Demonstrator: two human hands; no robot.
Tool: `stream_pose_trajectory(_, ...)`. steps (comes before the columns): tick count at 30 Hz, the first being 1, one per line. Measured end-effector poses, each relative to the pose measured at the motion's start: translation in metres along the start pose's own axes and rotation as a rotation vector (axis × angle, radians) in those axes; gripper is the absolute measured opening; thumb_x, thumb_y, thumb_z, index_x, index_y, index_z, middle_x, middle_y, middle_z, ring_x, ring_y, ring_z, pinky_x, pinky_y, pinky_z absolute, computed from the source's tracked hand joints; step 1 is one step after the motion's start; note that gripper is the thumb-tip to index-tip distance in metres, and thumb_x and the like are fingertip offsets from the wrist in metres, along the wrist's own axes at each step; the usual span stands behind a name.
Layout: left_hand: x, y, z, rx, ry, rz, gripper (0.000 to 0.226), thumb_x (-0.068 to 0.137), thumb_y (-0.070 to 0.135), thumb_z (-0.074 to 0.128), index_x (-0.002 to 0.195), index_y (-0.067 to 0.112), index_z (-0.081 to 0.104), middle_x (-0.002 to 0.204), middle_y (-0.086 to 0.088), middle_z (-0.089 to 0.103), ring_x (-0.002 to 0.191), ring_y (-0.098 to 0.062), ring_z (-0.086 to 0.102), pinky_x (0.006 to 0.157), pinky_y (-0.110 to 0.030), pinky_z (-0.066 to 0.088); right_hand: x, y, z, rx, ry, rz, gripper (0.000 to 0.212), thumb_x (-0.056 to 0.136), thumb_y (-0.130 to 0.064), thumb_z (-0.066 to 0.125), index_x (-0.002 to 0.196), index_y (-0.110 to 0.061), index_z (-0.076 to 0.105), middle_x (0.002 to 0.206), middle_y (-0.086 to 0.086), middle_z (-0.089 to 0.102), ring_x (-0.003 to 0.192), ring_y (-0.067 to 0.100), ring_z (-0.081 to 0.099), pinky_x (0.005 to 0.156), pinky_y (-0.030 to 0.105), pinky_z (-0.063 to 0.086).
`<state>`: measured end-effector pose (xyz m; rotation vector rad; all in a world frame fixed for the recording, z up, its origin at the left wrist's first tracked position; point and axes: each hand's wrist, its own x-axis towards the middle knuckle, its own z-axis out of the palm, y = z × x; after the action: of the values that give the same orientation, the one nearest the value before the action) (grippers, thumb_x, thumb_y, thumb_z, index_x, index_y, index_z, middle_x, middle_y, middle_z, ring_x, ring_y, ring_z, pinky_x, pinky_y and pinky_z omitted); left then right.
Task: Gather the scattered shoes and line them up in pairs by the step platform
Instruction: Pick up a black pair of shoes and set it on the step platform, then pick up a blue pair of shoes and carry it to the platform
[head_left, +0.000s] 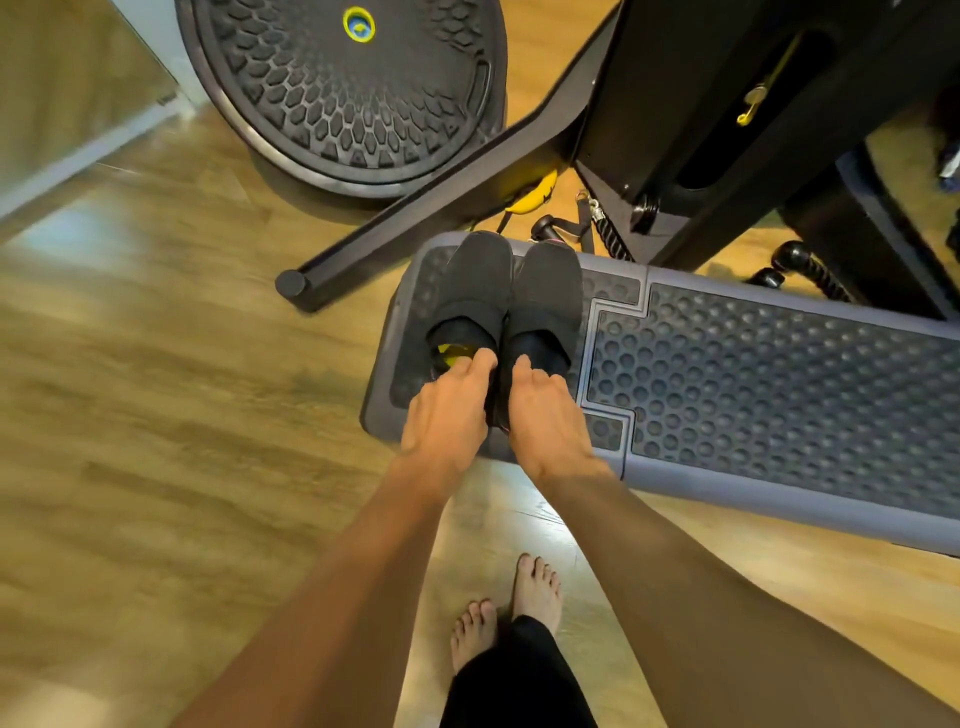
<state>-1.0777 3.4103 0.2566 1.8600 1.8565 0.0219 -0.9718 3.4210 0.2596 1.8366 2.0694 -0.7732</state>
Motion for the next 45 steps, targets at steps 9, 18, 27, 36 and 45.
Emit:
stream_pose_trajectory(9, 0.001, -0.002, 0.001, 0.08, 0.014, -0.074, 0.034, 0.092, 0.007, 0.053, 0.122, 0.016, 0.041, 0.101, -0.015, 0.065, 0.092, -0.038, 0.061, 0.068, -0.042, 0.043, -0.006, 0.0, -0.004, -0.008, 0.008, -0.042, 0.041, 0.087, 0.002, 0.053, 0.126, -0.008, 0.045, 0.123, 0.012, 0.047, 0.117, 0.031, 0.039, 0.077, 0.036, 0.042)
stream_pose_trajectory(18, 0.002, -0.015, 0.001, 0.075, 0.129, -0.132, 0.008, 0.09, 0.013, 0.056, 0.097, 0.014, 0.059, 0.078, -0.012, 0.057, 0.079, -0.037, 0.059, 0.059, -0.037, 0.035, -0.004, -0.005, -0.004, -0.033, 0.074, -0.114, 0.044, 0.084, 0.004, 0.054, 0.125, -0.01, 0.049, 0.119, 0.011, 0.041, 0.113, 0.03, 0.036, 0.067, 0.033, 0.038)
stream_pose_trajectory(27, -0.008, 0.014, -0.032, 0.167, 0.118, 0.028, 0.021, 0.094, 0.037, 0.052, 0.103, 0.022, 0.063, 0.1, -0.004, 0.067, 0.09, -0.029, 0.064, 0.063, -0.033, 0.037, -0.027, 0.002, -0.036, 0.042, 0.091, -0.083, 0.031, 0.093, -0.014, 0.053, 0.123, -0.013, 0.049, 0.119, 0.008, 0.049, 0.115, 0.029, 0.046, 0.07, 0.036, 0.041)
stream_pose_trajectory(36, -0.055, 0.147, -0.247, 0.031, 0.224, 0.164, 0.025, 0.091, 0.031, 0.052, 0.111, 0.021, 0.064, 0.113, -0.009, 0.064, 0.106, -0.034, 0.058, 0.083, -0.042, 0.047, -0.152, 0.022, -0.252, 0.262, 0.469, -0.058, 0.036, 0.09, -0.015, 0.052, 0.126, -0.018, 0.057, 0.119, 0.011, 0.058, 0.11, 0.035, 0.055, 0.086, 0.042, 0.046)
stream_pose_trajectory(45, -0.15, 0.329, -0.384, -0.083, 0.416, 0.695, 0.034, 0.089, 0.044, 0.051, 0.116, 0.026, 0.063, 0.12, -0.003, 0.06, 0.109, -0.026, 0.058, 0.089, -0.04, 0.048, -0.364, 0.073, -0.396, 0.255, 0.951, 0.187, 0.036, 0.092, -0.025, 0.054, 0.128, -0.021, 0.057, 0.118, 0.004, 0.061, 0.109, 0.026, 0.058, 0.089, 0.037, 0.045)
